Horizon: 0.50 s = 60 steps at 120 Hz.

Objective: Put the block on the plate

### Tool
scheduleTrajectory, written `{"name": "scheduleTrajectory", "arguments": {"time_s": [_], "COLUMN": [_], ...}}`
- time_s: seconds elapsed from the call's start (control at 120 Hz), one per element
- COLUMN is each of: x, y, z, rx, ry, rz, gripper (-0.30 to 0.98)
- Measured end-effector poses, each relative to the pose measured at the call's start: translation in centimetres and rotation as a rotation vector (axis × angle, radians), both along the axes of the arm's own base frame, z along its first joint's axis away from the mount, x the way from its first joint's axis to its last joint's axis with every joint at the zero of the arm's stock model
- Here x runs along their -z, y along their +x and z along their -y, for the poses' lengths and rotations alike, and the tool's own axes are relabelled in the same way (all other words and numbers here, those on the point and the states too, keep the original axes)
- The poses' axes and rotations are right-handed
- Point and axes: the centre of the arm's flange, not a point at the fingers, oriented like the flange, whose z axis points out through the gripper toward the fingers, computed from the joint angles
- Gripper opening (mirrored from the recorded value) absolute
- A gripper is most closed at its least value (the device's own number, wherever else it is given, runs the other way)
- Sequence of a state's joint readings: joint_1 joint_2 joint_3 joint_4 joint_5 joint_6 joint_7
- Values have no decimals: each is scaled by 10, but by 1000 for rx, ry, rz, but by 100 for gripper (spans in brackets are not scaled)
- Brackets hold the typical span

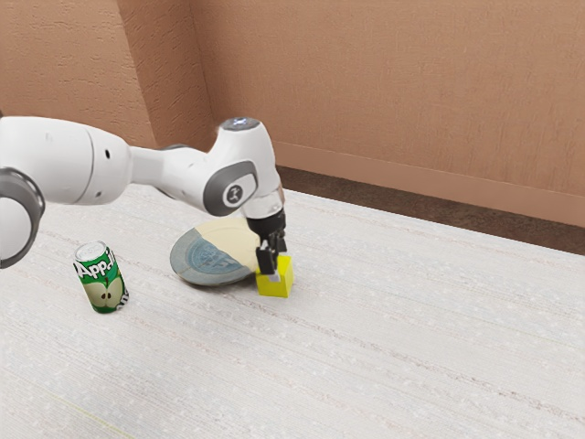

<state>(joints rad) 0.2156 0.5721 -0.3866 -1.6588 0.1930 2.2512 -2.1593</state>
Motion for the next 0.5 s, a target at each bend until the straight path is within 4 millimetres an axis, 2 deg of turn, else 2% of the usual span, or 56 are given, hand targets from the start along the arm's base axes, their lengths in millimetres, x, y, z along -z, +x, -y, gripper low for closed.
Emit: {"name": "scheduleTrajectory", "arguments": {"time_s": [0.175,0.308,0.5], "x": [1,3,5], "y": [13,13,14], "z": [-1,-2,-19], "rx": [2,4,-5], "ry": [-1,5,10], "rz": [14,13,14], "gripper": [69,69,69]}}
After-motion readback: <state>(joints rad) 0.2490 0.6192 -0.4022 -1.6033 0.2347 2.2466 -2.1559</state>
